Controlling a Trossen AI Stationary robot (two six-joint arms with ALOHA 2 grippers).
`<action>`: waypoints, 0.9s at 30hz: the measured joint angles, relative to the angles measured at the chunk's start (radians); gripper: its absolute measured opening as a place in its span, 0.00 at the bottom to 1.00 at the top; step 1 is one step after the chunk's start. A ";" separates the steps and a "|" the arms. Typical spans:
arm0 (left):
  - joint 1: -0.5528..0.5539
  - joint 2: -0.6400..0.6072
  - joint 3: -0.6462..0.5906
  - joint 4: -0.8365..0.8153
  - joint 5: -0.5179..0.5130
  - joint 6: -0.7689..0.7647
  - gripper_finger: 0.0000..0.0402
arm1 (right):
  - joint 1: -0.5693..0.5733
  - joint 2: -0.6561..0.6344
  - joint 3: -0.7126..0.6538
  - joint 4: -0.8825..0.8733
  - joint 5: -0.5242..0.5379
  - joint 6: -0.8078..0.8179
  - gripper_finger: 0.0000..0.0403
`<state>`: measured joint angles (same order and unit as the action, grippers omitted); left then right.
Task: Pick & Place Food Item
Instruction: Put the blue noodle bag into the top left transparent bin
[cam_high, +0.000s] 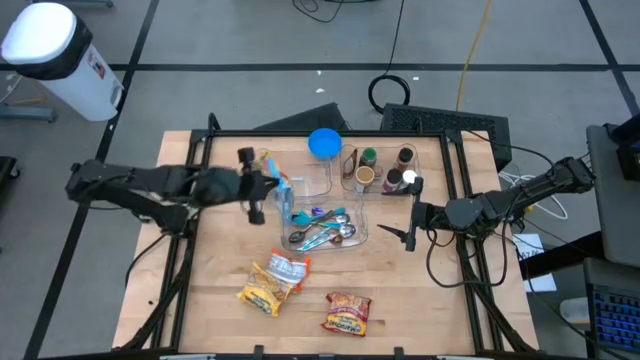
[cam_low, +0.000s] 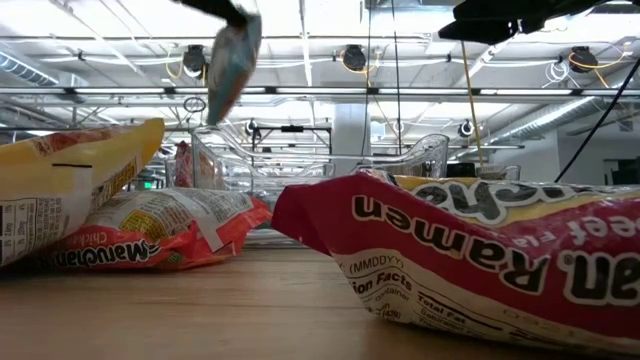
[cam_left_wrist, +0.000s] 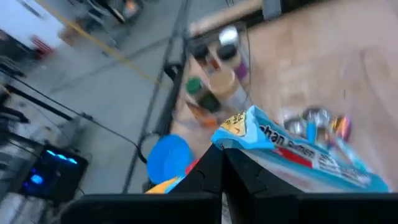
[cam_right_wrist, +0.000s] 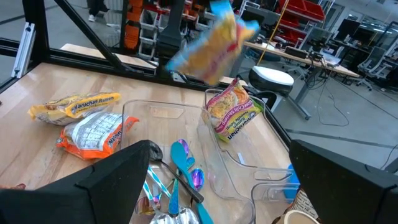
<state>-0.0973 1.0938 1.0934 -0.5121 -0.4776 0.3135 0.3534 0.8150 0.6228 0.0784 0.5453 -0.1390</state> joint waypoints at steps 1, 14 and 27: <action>0.031 0.004 -0.002 -0.007 0.039 0.012 0.02 | 0.000 0.000 0.000 0.000 0.000 0.000 0.94; 0.409 0.224 -0.003 0.134 0.423 0.196 0.02 | -0.001 0.001 0.000 -0.004 0.003 -0.004 0.94; 0.601 0.424 -0.004 0.163 0.609 0.194 0.02 | -0.001 0.001 0.000 -0.009 0.004 -0.004 0.94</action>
<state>0.5040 1.5177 1.0889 -0.3487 0.1310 0.5079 0.3527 0.8162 0.6228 0.0694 0.5490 -0.1427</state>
